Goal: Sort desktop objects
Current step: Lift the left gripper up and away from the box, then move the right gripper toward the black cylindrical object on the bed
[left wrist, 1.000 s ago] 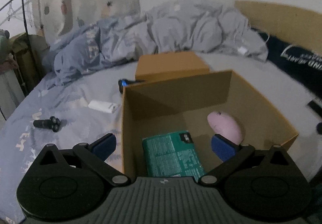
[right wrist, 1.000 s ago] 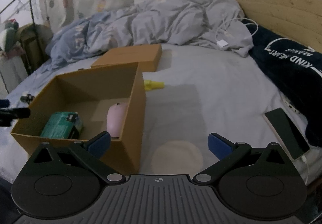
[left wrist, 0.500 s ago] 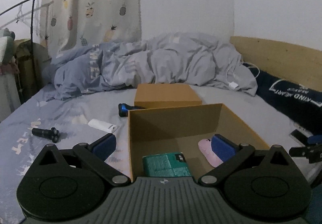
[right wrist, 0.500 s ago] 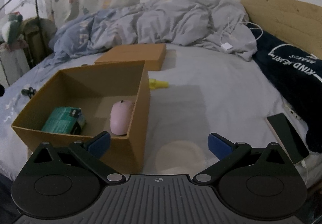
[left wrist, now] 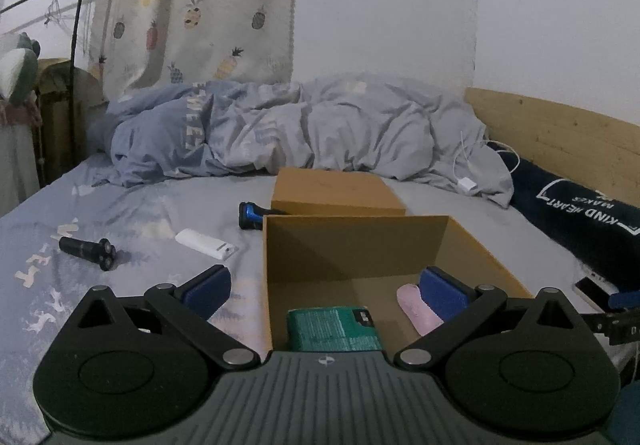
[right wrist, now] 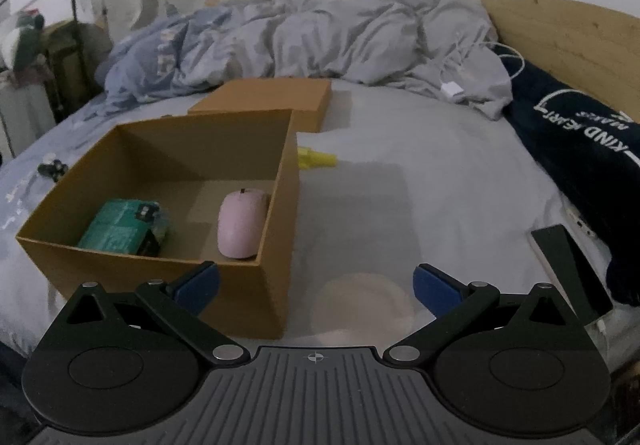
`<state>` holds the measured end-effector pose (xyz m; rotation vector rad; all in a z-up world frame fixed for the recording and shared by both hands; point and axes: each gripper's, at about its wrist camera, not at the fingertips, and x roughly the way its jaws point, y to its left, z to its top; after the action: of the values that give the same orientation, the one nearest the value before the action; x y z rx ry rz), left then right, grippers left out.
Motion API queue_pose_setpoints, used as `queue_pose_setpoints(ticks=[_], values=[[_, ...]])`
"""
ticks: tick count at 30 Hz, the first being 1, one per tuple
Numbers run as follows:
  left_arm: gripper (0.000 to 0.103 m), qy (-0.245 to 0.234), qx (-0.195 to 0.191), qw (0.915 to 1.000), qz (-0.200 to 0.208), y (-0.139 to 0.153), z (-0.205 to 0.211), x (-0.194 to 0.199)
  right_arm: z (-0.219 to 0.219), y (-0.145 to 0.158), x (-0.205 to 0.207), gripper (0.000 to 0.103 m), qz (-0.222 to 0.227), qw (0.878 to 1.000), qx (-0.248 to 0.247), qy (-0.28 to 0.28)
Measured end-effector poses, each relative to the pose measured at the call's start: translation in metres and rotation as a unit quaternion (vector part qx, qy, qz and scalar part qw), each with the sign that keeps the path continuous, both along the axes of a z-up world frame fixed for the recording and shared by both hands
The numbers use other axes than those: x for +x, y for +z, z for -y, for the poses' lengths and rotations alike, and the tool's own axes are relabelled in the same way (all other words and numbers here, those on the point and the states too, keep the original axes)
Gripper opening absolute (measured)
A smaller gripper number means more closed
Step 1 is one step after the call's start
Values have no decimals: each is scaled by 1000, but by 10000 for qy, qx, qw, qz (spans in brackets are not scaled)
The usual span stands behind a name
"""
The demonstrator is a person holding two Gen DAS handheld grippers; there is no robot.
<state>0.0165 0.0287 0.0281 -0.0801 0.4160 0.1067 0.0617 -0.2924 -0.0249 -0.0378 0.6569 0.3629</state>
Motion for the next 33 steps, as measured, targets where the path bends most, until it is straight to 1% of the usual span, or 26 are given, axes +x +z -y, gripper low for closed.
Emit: queue_pose_setpoints(ticks=[10,14,20,22,25,28,31,33], values=[[103,69,-77,9999,-4,1,-4,-4,-3,1,-1,103,46,10000,-76,-18],[103,74,-66,10000,-15,3,-6,-5,-2,3,-3,103,41,10000,-34,20],[103,65,-27,9999,-133,1,-7,-2,-7,12,-8,103,106,9999,-55,90],[103,77,-87,9998,-138,1,-10,-2,-10,17,-11,103,138,9998,-23,124],[103,115,-162,9997,-136,2,-16,-2,-17,22,-14,103,136,9997,16,226],[103,220,-190,9993,-225,1,-22,1,-27,27,-18,103,136,9995,14,301],[103,270,-241,9992,-192,3,-28,0,-41,31,-18,103,163,9989,-65,425],[103,316,-234,9992,-118,6,-33,0,-50,36,-16,103,172,9988,-34,456]])
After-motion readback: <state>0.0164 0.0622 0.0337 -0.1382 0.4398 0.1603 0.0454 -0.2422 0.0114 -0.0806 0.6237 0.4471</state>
